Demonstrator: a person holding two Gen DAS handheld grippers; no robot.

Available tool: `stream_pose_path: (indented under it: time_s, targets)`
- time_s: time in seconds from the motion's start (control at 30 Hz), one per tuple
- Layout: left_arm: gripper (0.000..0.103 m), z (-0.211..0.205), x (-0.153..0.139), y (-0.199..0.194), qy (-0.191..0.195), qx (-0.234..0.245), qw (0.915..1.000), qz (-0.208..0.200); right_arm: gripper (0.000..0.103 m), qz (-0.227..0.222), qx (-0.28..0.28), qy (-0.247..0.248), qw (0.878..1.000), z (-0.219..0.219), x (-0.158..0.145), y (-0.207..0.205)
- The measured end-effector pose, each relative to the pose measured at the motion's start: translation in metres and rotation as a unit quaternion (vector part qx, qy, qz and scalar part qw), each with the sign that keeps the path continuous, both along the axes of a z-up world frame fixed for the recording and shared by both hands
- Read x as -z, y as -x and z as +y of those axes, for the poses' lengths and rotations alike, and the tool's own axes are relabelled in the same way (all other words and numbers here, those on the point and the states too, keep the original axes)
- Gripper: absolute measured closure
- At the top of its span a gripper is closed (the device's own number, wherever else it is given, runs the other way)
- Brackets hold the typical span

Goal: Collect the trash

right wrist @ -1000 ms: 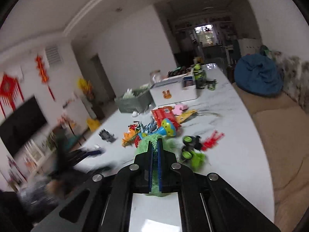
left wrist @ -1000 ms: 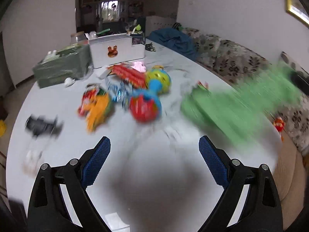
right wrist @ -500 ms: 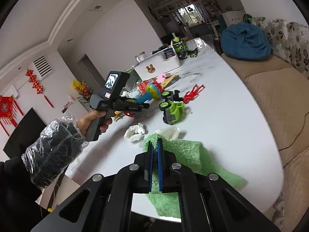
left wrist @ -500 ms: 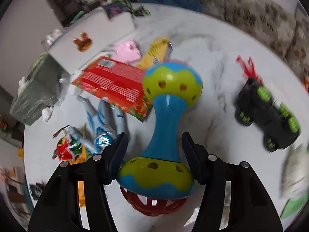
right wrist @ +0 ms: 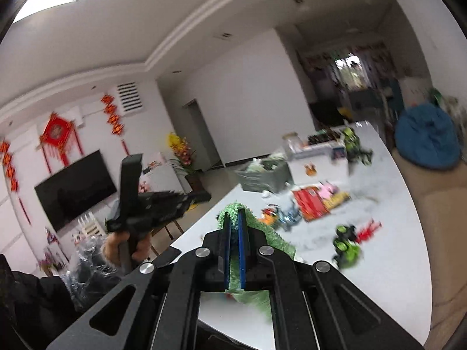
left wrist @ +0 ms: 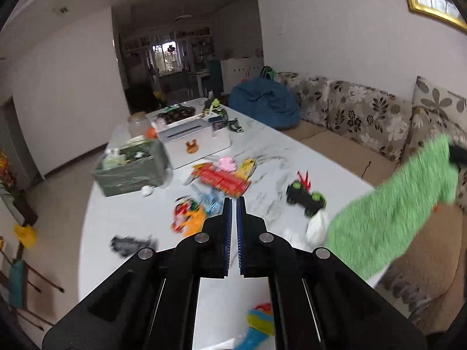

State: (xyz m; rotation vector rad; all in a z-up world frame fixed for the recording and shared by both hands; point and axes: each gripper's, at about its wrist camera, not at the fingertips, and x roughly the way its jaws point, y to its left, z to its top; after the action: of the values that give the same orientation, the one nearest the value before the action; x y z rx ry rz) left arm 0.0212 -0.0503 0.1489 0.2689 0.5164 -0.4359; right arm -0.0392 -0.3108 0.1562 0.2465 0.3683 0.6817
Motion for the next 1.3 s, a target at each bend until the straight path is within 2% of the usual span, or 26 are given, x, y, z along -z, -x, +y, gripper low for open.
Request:
stream_pose_path:
  time_s: [0.07,0.17,0.23,0.27,0.3,0.33,0.37,0.43,0.5,0.57,0.63,0.73,0.8,0.87,0.93,1.0,1.03,1.13,1.17,1.2,1.23,1.27,1.3]
  targets:
    - [0.1,0.012,0.017,0.009,-0.011,-0.018,0.9998,0.005,0.099,0.0,-0.01,0.02,1.0,0.02,0.002,0.001]
    - [0.1,0.034,0.057,0.017,-0.01,-0.034,0.9982,0.048,0.099,0.026,-0.025,0.027,0.999,0.04,0.017,-0.008]
    - [0.096,0.036,0.075,0.035,-0.039,-0.049,0.9977,0.028,0.099,0.048,-0.031,0.039,0.998,0.052,0.035,-0.018]
    - [0.092,0.034,0.088,0.047,-0.044,-0.062,0.9965,0.034,0.099,0.057,-0.03,0.044,0.997,0.057,0.043,-0.023]
    - [0.087,0.031,0.099,0.056,-0.038,-0.051,0.9967,0.049,0.099,0.074,-0.035,0.043,0.996,0.061,0.055,-0.033]
    - [0.087,0.027,0.105,0.061,-0.042,-0.045,0.9969,0.049,0.099,0.082,-0.036,0.044,0.995,0.064,0.062,-0.036]
    - [0.087,0.023,0.111,0.068,-0.062,-0.049,0.9964,0.032,0.099,0.089,-0.034,0.047,0.994,0.065,0.068,-0.042]
    - [0.086,0.025,0.115,0.067,-0.07,-0.058,0.9955,0.026,0.099,0.098,-0.034,0.046,0.993,0.064,0.073,-0.049]
    - [0.083,0.038,0.115,0.056,-0.038,-0.06,0.9959,0.056,0.099,0.098,-0.032,0.047,0.994,0.06,0.071,-0.05]
    - [0.081,0.044,0.117,0.046,-0.035,-0.071,0.9954,0.054,0.099,0.094,-0.029,0.043,0.994,0.055,0.065,-0.051]
    - [0.073,0.048,0.12,0.039,-0.027,-0.083,0.995,0.049,0.099,0.086,-0.025,0.035,0.995,0.049,0.056,-0.049]
    - [0.073,0.057,0.122,0.024,0.011,-0.085,0.994,0.068,0.099,0.072,-0.021,0.034,0.997,0.045,0.045,-0.042]
    - [0.072,0.061,0.123,0.014,0.006,-0.098,0.9931,0.065,0.099,0.067,-0.02,0.033,0.997,0.044,0.039,-0.038]
    - [0.067,0.068,0.124,-0.002,-0.006,-0.119,0.9911,0.059,0.099,0.065,-0.018,0.031,0.997,0.042,0.035,-0.035]
    - [0.056,0.078,0.124,-0.025,0.002,-0.133,0.9882,0.075,0.099,0.064,-0.018,0.03,0.997,0.039,0.034,-0.035]
    - [0.048,0.095,0.124,-0.064,0.017,-0.156,0.9821,0.104,0.099,0.063,-0.015,0.031,0.997,0.037,0.034,-0.034]
    - [0.047,0.102,0.124,-0.077,0.025,-0.166,0.9788,0.117,0.099,0.064,-0.017,0.03,0.997,0.035,0.035,-0.034]
    - [0.047,0.126,0.128,-0.134,0.074,-0.216,0.9565,0.181,0.099,0.068,-0.016,0.03,0.997,0.032,0.04,-0.039]
    - [0.047,0.136,0.133,-0.159,0.102,-0.252,0.9402,0.205,0.099,0.07,-0.016,0.028,0.997,0.03,0.042,-0.042]
    - [0.047,0.139,0.135,-0.169,0.115,-0.267,0.9322,0.216,0.099,0.071,-0.016,0.028,0.997,0.029,0.044,-0.045]
    - [0.046,0.145,0.141,-0.19,0.137,-0.292,0.916,0.238,0.099,0.075,-0.016,0.026,0.997,0.027,0.047,-0.05]
    - [0.045,0.148,0.145,-0.2,0.153,-0.31,0.9044,0.251,0.099,0.077,-0.016,0.025,0.997,0.026,0.049,-0.053]
    - [0.038,0.15,0.15,-0.211,0.175,-0.328,0.8893,0.266,0.099,0.08,-0.016,0.022,0.996,0.024,0.051,-0.058]
